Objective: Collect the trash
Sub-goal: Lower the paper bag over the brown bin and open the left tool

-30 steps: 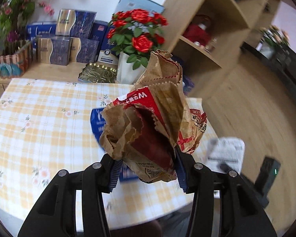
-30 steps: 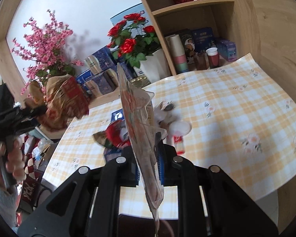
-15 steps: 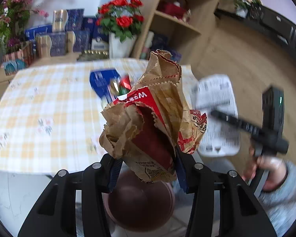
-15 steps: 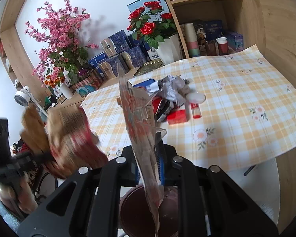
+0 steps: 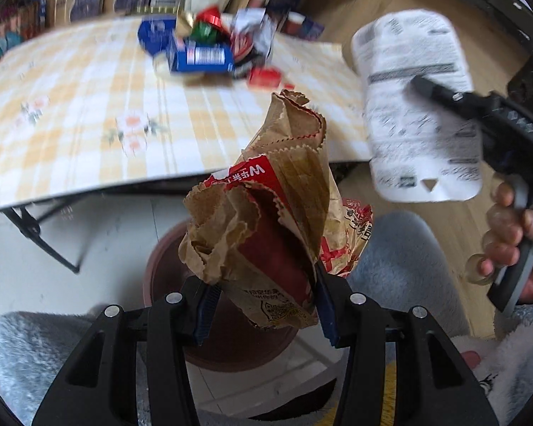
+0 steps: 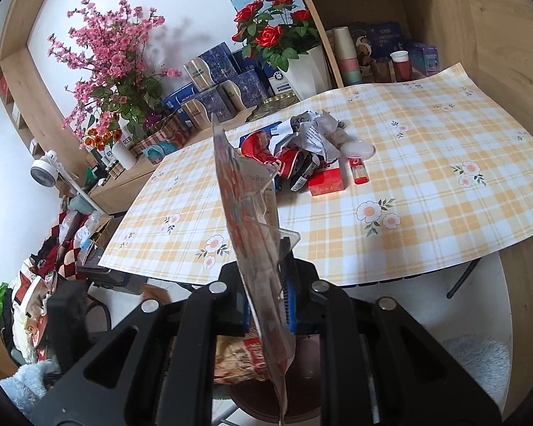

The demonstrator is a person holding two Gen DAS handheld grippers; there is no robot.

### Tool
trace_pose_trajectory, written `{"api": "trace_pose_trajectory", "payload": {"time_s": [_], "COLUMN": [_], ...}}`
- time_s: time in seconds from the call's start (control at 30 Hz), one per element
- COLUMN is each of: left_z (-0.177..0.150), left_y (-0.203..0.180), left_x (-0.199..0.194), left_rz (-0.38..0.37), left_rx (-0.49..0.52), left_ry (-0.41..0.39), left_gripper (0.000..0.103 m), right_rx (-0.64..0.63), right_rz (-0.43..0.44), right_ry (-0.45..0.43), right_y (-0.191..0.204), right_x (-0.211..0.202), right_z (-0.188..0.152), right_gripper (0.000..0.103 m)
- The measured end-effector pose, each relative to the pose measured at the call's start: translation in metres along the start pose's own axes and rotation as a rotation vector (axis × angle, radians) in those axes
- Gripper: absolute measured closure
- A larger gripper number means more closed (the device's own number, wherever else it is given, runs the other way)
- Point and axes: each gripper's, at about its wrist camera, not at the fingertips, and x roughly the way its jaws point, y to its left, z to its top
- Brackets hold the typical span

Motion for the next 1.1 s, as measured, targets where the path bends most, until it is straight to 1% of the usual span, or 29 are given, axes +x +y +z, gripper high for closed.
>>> {"api": "trace_pose_trajectory", "payload": {"time_s": [0.1,0.17,0.27,0.53,0.6,0.67,0.7,0.73,0.77,0.8,0.87,0.93,0.97,1.0,1.03,1.1], "left_z": [-0.008,-0.01,-0.01,-0.009,-0.009,-0.007,-0.005,-0.005,-0.003,0.0,0.005,0.008,0.009,0.01,0.01,0.009], "left_y": [0.011,0.018,0.022,0.013,0.007,0.002,-0.001,-0.001,-0.001,0.0,0.005,0.011,0.013,0.018,0.021,0.026], "left_x": [0.02,0.028,0.032,0.044,0.045,0.045,0.043,0.04,0.037,0.031,0.016,0.001,-0.008,-0.018,-0.025,-0.043], "left_rz": [-0.015,-0.025,-0.026,0.004,0.02,0.015,0.014,0.017,0.021,0.023,0.036,0.06,0.08,0.123,0.152,0.215], "left_rx": [-0.053,-0.09,-0.109,-0.072,-0.046,-0.024,-0.011,-0.005,-0.004,-0.009,-0.029,-0.052,-0.062,-0.07,-0.07,-0.047], "left_ry": [0.081,0.113,0.128,0.187,0.194,0.19,0.183,0.172,0.157,0.131,0.069,0.003,-0.034,-0.071,-0.09,-0.154], "left_gripper": [0.056,0.056,0.056,0.054,0.05,0.042,0.039,0.032,0.03,0.029,0.02,0.013,0.011,0.01,0.009,0.008], "right_rx": [0.013,0.019,0.033,0.075,0.075,0.079,0.083,0.087,0.09,0.09,0.082,0.066,0.058,0.052,0.046,0.036], "right_rz": [-0.001,-0.004,-0.006,-0.01,-0.012,-0.013,-0.014,-0.014,-0.013,-0.014,-0.015,-0.016,-0.016,-0.016,-0.017,-0.015], "right_ry": [0.007,0.015,0.026,0.025,0.029,0.036,0.039,0.041,0.043,0.044,0.047,0.052,0.059,0.07,0.086,0.107], "right_y": [-0.005,-0.008,-0.014,-0.026,-0.027,-0.028,-0.029,-0.029,-0.03,-0.03,-0.028,-0.024,-0.022,-0.02,-0.018,-0.014], "right_x": [0.003,0.007,0.011,0.015,0.016,0.018,0.019,0.019,0.02,0.02,0.021,0.023,0.025,0.028,0.032,0.036], "right_z": [-0.002,-0.003,-0.004,-0.002,-0.002,-0.004,-0.004,-0.004,-0.004,-0.005,-0.006,-0.009,-0.012,-0.014,-0.019,-0.025], "right_gripper": [0.086,0.086,0.086,0.086,0.086,0.086,0.086,0.086,0.086,0.086,0.086,0.086,0.086,0.086,0.086,0.086]}}
